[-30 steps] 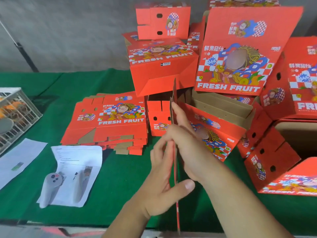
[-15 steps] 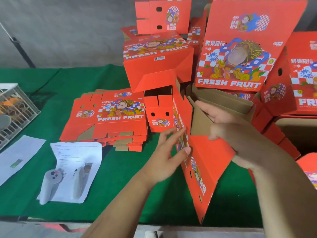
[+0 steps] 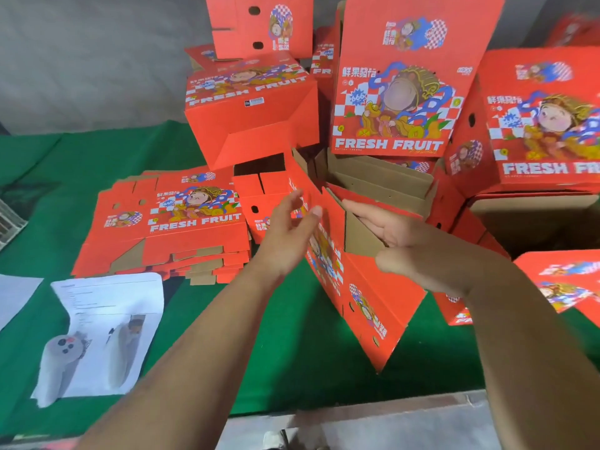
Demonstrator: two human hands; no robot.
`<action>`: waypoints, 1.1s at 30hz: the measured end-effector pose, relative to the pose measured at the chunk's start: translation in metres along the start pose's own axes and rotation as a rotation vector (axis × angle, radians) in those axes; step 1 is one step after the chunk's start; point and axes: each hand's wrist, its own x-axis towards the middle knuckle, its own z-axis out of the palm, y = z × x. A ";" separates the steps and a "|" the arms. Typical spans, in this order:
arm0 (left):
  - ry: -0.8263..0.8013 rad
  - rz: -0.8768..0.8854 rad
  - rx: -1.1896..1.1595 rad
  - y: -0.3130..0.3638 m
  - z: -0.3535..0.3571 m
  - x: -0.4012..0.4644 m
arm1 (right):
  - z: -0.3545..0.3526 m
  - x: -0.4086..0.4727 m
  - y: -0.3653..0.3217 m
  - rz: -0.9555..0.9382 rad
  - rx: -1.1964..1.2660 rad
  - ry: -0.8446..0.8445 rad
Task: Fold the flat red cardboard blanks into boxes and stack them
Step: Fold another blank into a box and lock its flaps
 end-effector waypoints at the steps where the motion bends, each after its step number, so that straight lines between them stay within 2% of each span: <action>1: 0.050 0.000 -0.019 0.008 -0.003 0.010 | 0.000 -0.002 0.005 0.025 -0.038 -0.003; 4: 0.168 -0.014 -0.057 0.025 -0.010 0.039 | -0.005 -0.017 0.014 0.095 -0.052 -0.022; 7: 0.204 -0.043 -0.018 0.025 -0.013 0.051 | -0.016 -0.033 0.022 0.168 -0.024 0.013; 9: 0.241 -0.012 0.020 0.018 -0.017 0.049 | -0.020 -0.042 0.024 0.142 -0.034 0.010; 13: 0.227 0.007 -0.170 0.000 -0.035 0.037 | -0.027 -0.055 0.026 0.097 -0.084 0.019; 17: 0.273 0.079 -0.111 -0.014 -0.065 0.009 | -0.026 -0.039 0.021 0.075 -0.117 0.072; 19: 0.310 0.102 -0.067 -0.016 -0.081 -0.008 | -0.019 -0.021 0.021 0.097 -0.195 0.200; 21: 0.434 0.102 -0.087 -0.022 -0.098 -0.025 | -0.010 -0.003 0.023 0.030 -0.262 0.496; 23: 0.629 0.089 -0.110 -0.029 -0.114 -0.038 | 0.001 0.012 0.029 -0.048 -0.355 0.781; 25: 0.742 0.070 -0.064 -0.032 -0.123 -0.051 | 0.018 0.027 0.044 0.082 -0.391 0.895; 26: 0.744 0.075 -0.040 -0.035 -0.127 -0.054 | 0.028 0.034 0.051 0.164 -0.320 0.892; 28: 0.701 0.073 0.033 -0.041 -0.134 -0.055 | 0.050 0.043 0.060 0.244 -0.005 0.820; 30: 0.606 0.047 0.091 -0.045 -0.139 -0.053 | 0.065 0.051 0.062 0.210 0.209 0.749; 33: 0.449 0.114 0.000 -0.049 -0.140 -0.057 | 0.063 0.063 0.062 0.202 0.390 0.793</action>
